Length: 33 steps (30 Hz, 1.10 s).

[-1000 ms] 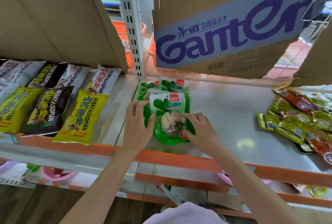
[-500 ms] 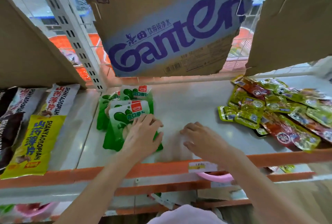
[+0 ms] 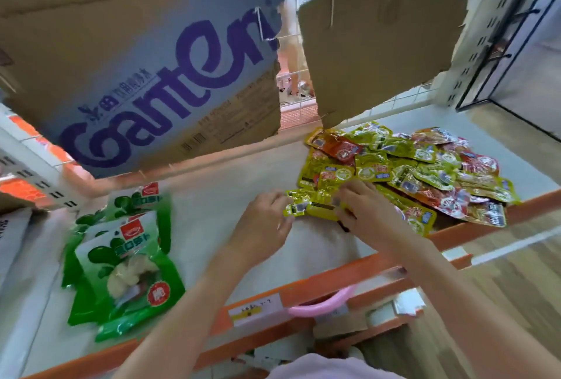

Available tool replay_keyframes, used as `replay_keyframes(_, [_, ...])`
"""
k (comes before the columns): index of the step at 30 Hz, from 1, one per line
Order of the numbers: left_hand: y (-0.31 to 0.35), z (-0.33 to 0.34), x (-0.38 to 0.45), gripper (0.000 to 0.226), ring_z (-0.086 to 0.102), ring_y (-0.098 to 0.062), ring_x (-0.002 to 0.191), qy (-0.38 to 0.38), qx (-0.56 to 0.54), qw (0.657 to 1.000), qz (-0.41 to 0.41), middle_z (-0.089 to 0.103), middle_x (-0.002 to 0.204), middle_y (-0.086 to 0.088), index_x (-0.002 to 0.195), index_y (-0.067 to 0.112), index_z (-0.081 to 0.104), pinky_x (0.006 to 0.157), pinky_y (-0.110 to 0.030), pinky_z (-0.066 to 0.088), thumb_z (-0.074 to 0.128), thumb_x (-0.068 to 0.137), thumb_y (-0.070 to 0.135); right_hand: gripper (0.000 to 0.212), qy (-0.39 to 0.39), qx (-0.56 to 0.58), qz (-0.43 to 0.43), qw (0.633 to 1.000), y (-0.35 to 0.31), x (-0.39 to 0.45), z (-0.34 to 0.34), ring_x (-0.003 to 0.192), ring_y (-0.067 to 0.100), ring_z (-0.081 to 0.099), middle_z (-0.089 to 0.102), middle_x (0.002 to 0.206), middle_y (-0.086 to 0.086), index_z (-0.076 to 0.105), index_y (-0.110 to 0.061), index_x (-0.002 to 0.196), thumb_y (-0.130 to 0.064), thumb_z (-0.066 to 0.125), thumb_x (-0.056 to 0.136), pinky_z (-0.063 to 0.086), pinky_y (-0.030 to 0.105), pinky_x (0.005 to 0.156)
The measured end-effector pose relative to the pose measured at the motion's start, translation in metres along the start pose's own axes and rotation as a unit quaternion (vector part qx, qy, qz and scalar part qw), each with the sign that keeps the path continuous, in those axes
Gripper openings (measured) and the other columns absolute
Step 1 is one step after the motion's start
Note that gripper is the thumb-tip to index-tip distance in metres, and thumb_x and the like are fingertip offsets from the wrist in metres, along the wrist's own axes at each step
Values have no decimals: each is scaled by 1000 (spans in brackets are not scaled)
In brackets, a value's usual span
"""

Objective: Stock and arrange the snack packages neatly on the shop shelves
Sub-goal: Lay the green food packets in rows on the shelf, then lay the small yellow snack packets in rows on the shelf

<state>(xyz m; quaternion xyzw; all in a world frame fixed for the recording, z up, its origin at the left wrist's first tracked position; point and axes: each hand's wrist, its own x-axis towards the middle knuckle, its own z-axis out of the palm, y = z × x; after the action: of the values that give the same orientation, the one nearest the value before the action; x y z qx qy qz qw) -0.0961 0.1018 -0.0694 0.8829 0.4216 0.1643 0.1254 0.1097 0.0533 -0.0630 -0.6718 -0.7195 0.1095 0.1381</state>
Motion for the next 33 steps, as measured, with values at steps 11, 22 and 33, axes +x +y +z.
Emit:
replay_keyframes(11, [24,46,39,62,34,-23,131,-84,27,993,-80,37,145,-6,140,10,39,109,-33,27,63,86,28,88,8,-48,158,986,18,42,16,123,29,35,42,125,12,43,-4,122,-79,36,76,46,40,85])
replay_keyframes(22, [38,42,12,50,48,-24,109,5,46,987,-156,58,115,-3,121,15,59,93,-36,39,68,79,41,60,41,90,110,989,28,43,23,118,33,38,47,124,14,40,-5,123,-42,65,82,38,43,87])
replay_keyframes(33, [-8,4,-34,51,42,-17,112,-39,93,967,-235,49,118,2,131,30,50,93,-29,34,59,83,45,40,16,339,39,940,4,39,0,82,24,60,64,90,4,45,-13,113,-4,65,80,37,29,63])
